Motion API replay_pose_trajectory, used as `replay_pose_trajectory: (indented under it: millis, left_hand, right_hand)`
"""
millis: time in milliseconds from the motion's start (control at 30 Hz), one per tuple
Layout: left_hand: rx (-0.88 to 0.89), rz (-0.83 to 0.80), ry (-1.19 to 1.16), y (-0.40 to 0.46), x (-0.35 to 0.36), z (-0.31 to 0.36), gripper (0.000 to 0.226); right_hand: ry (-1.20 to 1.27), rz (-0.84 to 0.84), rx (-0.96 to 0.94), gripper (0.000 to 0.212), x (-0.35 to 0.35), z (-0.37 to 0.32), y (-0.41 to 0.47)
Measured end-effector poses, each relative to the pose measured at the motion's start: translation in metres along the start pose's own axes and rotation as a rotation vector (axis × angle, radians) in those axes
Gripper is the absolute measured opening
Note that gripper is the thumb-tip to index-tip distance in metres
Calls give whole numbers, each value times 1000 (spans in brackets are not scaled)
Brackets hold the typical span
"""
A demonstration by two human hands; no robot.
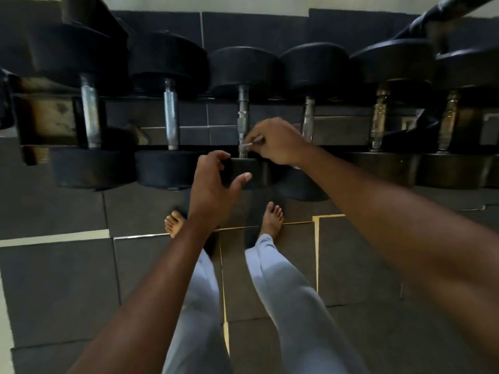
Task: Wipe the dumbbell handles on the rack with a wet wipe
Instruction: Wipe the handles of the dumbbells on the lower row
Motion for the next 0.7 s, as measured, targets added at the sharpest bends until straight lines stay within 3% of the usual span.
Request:
replay_pose_trajectory:
  millis: [367,533,700]
  left_hand:
    - [-79,25,-54,-5,2,-5,60]
    - [-61,21,-54,-6,1,-5,59]
    - [-59,30,-66,-6,2,-6,59]
  right_hand:
    - [-396,-27,-117,14,21,-49,28]
    - [-177,-32,2,18,15,-16,16]
    - [158,-125,363,19,25,43,13]
Point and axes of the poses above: each hand's wrist, its own y-axis towards the middle knuckle, its own x-axis out of the palm, z = x × y, the point moved 6 cm from there along y, towards the middle knuckle, and after that the axes turned 15 degrees about x, right-handed, at the moved point
